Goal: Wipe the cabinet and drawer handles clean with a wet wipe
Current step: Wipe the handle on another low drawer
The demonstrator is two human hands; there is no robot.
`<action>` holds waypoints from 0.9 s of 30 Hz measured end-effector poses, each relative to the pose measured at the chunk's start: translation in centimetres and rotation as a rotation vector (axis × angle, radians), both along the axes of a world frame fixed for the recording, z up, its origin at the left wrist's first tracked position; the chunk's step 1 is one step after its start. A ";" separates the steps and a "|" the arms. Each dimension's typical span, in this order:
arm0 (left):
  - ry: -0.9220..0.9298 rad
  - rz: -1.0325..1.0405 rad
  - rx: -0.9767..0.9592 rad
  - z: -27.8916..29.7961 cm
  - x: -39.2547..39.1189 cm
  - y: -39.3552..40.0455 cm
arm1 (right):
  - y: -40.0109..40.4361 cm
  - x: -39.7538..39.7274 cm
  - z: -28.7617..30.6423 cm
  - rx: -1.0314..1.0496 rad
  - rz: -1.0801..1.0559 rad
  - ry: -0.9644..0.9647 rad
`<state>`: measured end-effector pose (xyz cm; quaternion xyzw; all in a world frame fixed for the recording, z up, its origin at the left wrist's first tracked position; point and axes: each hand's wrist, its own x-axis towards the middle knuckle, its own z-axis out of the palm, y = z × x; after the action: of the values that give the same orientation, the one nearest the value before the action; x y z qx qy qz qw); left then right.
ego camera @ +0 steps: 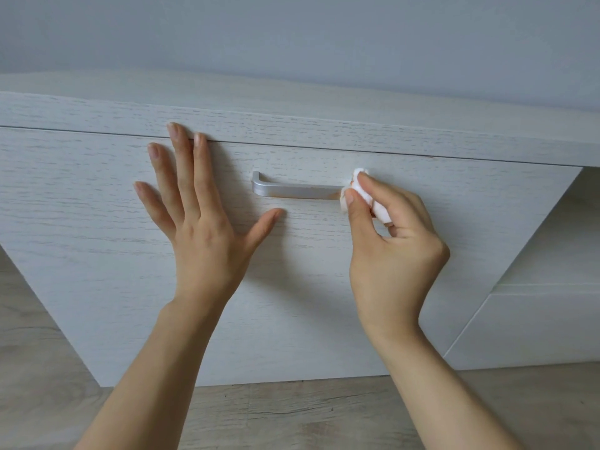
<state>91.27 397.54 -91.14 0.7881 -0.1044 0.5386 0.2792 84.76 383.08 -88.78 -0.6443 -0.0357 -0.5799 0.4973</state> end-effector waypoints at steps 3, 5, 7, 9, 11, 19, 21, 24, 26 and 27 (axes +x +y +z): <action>0.006 -0.007 -0.003 0.0 0.0 0.1 | -0.3 0.1 0.2 0.124 0.060 0.013; 0.003 -0.009 -0.003 0.0 -0.1 0.0 | -0.2 0.1 0.3 0.115 0.074 0.021; 0.002 -0.010 -0.002 0.0 -0.1 0.0 | 0.0 -0.1 0.1 0.022 0.020 0.010; 0.001 -0.014 -0.005 0.0 0.0 0.0 | 0.1 -0.1 0.0 -0.031 -0.026 -0.008; -0.003 -0.010 -0.003 -0.1 0.0 0.0 | 0.0 0.2 0.2 0.013 -0.012 0.005; -0.003 -0.011 0.002 -0.2 0.1 0.1 | -1.6 -0.1 0.0 0.119 0.051 0.021; -0.005 -0.008 0.000 -0.1 0.1 0.1 | -1.4 0.1 0.1 0.142 0.063 0.037; -0.008 -0.011 0.003 0.0 0.1 0.0 | -0.2 0.1 -0.2 0.130 0.098 0.072; -0.007 -0.010 0.001 0.0 0.1 0.0 | 0.2 0.1 -0.7 0.159 0.105 0.074; -0.007 -0.011 0.000 -0.1 0.2 0.1 | 0.2 0.1 -0.8 0.179 0.111 0.073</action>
<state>91.43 397.62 -91.23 0.7856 -0.1098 0.5397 0.2819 84.86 383.31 -89.55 -0.6150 -0.0014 -0.5284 0.5853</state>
